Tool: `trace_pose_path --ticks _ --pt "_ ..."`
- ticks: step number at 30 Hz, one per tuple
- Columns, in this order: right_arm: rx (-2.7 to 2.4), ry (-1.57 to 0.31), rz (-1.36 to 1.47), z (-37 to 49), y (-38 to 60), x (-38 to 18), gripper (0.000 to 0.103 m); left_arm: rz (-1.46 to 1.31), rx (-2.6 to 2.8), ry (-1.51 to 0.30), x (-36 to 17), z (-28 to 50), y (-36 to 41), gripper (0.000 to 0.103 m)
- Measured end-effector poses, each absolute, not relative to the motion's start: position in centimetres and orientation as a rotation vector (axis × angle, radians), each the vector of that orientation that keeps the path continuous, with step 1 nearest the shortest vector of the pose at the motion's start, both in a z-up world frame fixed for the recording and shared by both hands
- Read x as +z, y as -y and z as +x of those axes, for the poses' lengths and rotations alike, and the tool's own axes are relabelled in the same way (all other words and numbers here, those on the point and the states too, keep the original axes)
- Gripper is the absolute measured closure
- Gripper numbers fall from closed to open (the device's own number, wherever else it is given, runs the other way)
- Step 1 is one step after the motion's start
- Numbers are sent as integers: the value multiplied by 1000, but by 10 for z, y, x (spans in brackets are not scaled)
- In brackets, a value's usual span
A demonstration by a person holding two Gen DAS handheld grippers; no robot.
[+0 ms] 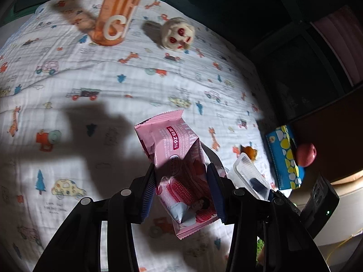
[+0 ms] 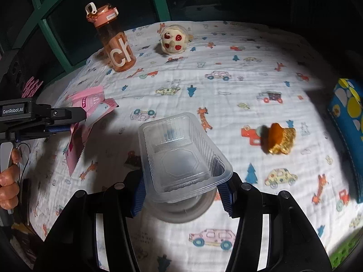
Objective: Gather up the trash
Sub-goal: 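Carry the wipe pack and container over the green basket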
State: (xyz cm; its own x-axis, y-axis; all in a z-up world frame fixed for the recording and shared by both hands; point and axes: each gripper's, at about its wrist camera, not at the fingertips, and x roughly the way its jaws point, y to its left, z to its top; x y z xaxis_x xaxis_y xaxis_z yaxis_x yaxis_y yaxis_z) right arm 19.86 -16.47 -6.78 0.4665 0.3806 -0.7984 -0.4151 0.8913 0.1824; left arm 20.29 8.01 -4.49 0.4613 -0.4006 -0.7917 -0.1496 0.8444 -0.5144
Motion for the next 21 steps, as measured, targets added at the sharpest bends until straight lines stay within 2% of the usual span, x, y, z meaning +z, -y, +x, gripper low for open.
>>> trace_pose_path --ticks 21 --pt "109 -906 190 80 321 -44 49 -419 -482 -1118 -17 177 78 59"
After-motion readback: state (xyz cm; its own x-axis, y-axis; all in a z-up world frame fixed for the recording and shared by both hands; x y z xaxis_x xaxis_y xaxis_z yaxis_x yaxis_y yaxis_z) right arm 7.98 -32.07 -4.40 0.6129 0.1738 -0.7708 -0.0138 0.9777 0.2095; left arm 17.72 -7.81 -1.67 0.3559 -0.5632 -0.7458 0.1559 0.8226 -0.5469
